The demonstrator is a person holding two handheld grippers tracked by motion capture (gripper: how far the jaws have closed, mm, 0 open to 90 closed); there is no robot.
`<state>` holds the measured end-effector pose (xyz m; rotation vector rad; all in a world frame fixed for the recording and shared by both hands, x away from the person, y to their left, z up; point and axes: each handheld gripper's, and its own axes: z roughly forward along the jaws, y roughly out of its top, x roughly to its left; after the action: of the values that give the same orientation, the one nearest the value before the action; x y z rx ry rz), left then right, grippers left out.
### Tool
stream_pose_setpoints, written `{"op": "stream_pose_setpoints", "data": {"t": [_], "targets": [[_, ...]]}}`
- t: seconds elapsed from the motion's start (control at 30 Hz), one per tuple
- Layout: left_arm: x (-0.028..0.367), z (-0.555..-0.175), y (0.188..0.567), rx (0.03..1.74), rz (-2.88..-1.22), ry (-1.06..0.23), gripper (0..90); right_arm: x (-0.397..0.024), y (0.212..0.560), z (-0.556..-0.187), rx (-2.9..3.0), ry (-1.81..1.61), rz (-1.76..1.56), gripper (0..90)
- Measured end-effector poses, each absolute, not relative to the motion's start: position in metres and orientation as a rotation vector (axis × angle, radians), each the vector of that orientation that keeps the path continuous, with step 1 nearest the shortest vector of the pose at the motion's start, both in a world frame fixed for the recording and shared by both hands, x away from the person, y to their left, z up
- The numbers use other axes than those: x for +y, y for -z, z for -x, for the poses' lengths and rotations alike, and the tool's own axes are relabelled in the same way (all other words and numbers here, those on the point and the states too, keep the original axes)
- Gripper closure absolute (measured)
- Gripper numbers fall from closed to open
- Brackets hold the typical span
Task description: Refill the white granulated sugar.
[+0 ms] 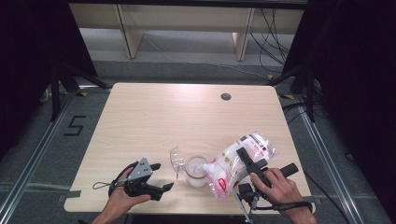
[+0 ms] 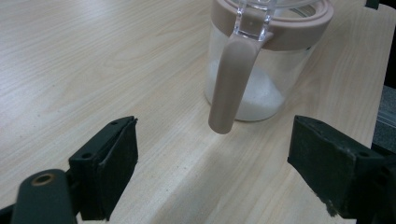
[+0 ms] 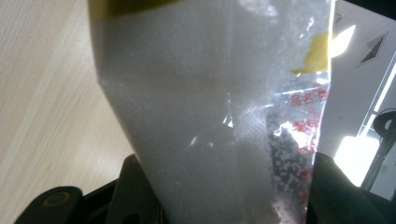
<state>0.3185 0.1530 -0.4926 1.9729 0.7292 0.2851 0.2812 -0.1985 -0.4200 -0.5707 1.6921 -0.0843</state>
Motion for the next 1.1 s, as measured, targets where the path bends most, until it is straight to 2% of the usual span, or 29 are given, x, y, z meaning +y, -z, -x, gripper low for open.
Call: {"op": "stream_pose_setpoints", "data": {"t": [1.1], "targets": [[0.1537,-0.3188,0.4924,0.724,-1.986,-0.293,15.4,-0.2001,0.4225,-0.2831,1.683,0.045,0.574,60.3]]}}
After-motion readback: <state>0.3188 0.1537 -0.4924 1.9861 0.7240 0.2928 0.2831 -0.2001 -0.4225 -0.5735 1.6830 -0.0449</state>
